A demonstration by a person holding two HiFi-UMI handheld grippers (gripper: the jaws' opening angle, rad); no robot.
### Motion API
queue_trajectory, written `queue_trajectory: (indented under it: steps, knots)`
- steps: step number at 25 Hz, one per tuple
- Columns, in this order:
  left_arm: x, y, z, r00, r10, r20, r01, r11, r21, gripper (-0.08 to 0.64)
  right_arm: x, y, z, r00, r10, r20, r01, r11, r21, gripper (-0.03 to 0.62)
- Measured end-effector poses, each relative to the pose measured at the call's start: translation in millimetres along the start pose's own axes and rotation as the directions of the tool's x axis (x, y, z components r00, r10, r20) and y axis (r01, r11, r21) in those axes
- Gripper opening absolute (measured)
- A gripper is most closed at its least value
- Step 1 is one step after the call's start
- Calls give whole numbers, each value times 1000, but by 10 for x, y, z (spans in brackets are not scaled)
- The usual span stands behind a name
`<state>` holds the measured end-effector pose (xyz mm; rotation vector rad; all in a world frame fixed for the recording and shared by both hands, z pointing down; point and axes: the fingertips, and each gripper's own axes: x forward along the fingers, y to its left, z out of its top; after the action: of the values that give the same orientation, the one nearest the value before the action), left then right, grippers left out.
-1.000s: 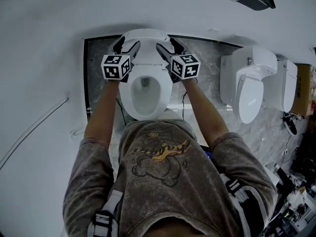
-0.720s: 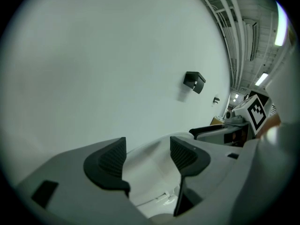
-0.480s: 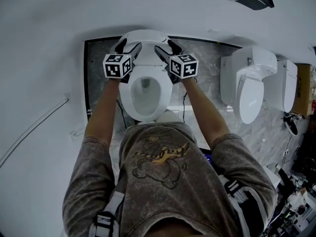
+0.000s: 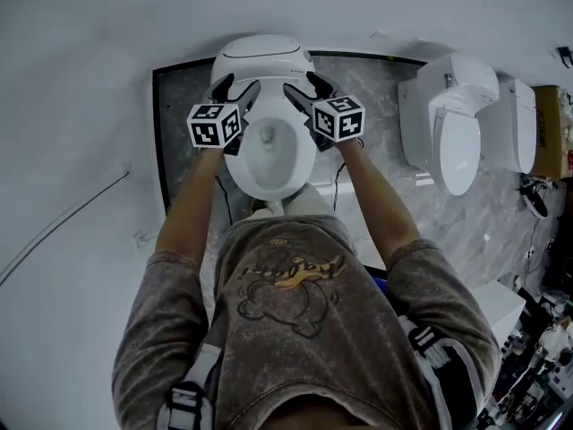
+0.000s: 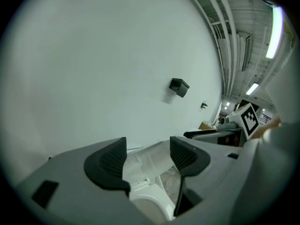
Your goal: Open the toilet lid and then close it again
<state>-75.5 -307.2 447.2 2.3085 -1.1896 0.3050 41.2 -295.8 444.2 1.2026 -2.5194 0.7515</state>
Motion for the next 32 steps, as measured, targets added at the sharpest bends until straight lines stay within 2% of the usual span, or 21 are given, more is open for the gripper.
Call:
queue_trajectory:
  steps: [4,9,13,18,24,28,32]
  knots:
    - [-299,-163,-276,1000,-24,-12,24,1000,2,284,-242,250,-262,1000,-12,5,12,1000,17,287]
    - [-589,-471,-804,994,-60,-93,60,998,-2,284,-529,577,-794,999,-12,-37,15,998,61,287]
    - [-785,-544,-1100,994,-38,-104,33,998,-49,284,-648,714,-1055,999,-14,-42,19,994,108,287]
    - [-933,-647,-1523,991,9,-134,-23,994,-104,284,-820,867,-1473,994,21,-109,-8,993,116,285]
    - [-1109,-719,-2166,977,46,-207,-68,993,-101,284,-918,1020,-2089,977,38,-209,-8,990,140,285]
    - [-1124,-747,-2490,967,49,-250,-78,991,-109,284,-919,1011,-2409,969,30,-247,13,985,172,285]
    - [-1101,-770,-2895,948,41,-315,-84,989,-123,282,-878,985,-2792,953,36,-299,27,979,203,285]
